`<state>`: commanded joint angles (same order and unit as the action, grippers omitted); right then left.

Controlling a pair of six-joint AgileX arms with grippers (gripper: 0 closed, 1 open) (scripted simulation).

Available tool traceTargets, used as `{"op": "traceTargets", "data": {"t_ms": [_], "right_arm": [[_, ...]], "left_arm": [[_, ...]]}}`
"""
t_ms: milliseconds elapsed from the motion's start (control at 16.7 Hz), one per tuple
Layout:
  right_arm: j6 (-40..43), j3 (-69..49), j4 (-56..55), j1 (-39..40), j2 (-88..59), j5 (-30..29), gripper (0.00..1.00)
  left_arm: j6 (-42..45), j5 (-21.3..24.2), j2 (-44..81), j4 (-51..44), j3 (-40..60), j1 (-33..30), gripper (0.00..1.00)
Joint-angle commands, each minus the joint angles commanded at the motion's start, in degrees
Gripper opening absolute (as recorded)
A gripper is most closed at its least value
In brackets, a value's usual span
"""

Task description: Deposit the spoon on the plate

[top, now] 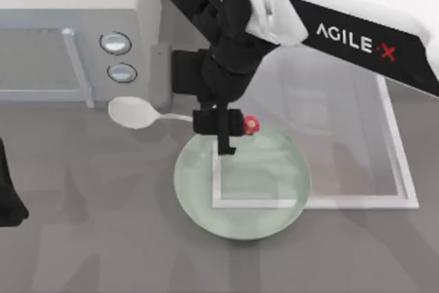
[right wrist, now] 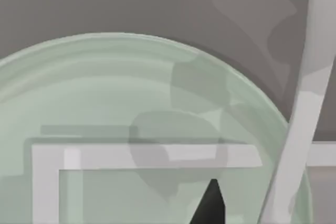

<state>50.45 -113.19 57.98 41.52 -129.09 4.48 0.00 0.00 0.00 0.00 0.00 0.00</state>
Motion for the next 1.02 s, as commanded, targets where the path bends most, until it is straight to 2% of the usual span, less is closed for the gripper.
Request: {"op": "traceTargets", "data": {"t_ms": [660,1020], "right_arm": [[-1.01,7.92,3.95,0.41,-2.44,-4.95,0.0],[-1.03,8.67,4.32,0.39,-3.18,-5.22,0.0]], "left_arm": [[0.0,0.0,0.0,0.0,0.0,0.0,1.0],[0.0,0.0,0.0,0.0,0.0,0.0,1.0]]}}
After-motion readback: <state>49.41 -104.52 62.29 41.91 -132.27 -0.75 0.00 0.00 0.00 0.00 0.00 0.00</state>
